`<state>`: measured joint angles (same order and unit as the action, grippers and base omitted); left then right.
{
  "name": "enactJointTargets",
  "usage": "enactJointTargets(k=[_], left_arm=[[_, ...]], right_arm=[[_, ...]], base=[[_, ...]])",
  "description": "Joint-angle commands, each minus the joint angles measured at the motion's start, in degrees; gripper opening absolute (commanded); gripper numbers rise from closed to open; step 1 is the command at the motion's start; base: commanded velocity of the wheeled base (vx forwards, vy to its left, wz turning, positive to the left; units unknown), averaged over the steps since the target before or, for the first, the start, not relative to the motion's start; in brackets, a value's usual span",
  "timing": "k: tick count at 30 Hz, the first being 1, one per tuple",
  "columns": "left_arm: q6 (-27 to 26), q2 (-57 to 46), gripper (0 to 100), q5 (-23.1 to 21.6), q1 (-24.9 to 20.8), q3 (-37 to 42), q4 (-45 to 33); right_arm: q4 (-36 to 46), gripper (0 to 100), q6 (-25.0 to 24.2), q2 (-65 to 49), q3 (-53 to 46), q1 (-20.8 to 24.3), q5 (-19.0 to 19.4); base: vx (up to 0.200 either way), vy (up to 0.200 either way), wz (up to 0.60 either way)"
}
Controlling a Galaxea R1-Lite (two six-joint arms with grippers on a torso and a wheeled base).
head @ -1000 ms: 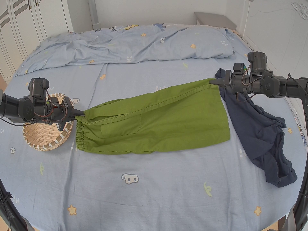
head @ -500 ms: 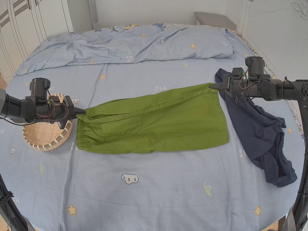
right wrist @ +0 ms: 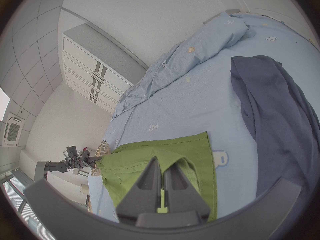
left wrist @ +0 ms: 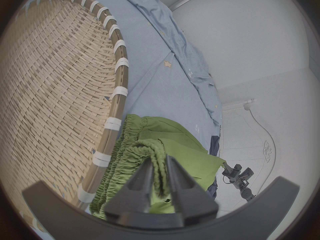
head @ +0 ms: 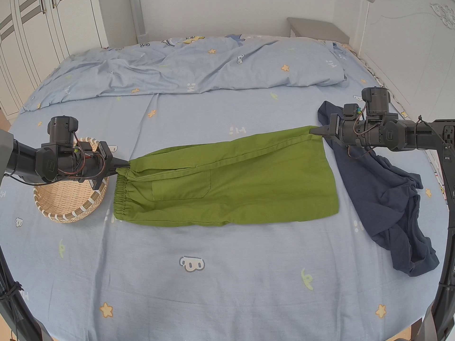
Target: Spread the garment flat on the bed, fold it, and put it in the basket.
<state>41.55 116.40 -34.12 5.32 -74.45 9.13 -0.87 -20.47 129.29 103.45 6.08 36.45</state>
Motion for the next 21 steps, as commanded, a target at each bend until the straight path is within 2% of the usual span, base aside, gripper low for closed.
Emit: enactJointTargets(k=[1, 2, 3, 14, 18, 21], left_arm=[[0.0, 0.4, 100, 0.1, -0.1, 0.0, 0.1], [0.0, 0.4, 100, 0.1, -0.1, 0.0, 0.1], [0.0, 0.4, 100, 0.1, -0.1, -0.1, 0.1], [0.2, -0.5, 100, 0.0, -0.3, 0.6, 0.3], [0.3, -3.1, 100, 0.0, -1.9, 1.2, 0.2], [1.5, -7.9, 100, 0.0, -6.0, 3.2, 0.3]], right_arm=[[0.0, 0, 0.0, 0.1, 0.0, -0.1, 0.0], [0.1, 0, 0.0, 0.1, 0.1, -0.1, 0.0], [0.1, 100, 0.0, 0.2, 0.2, 0.0, 0.0], [0.0, 100, 0.0, -0.2, -1.3, 0.3, 0.1], [0.0, 100, 0.0, -0.9, -2.8, 0.2, 0.1], [-0.4, 100, -0.1, -6.6, -10.0, 0.1, 0.0]], base=[[0.0, 0.0, 0.0], [0.0, 0.0, 0.0], [0.0, 0.0, 0.0], [0.0, 0.0, 0.0], [0.0, 0.0, 0.0], [0.0, 0.0, 0.0]])
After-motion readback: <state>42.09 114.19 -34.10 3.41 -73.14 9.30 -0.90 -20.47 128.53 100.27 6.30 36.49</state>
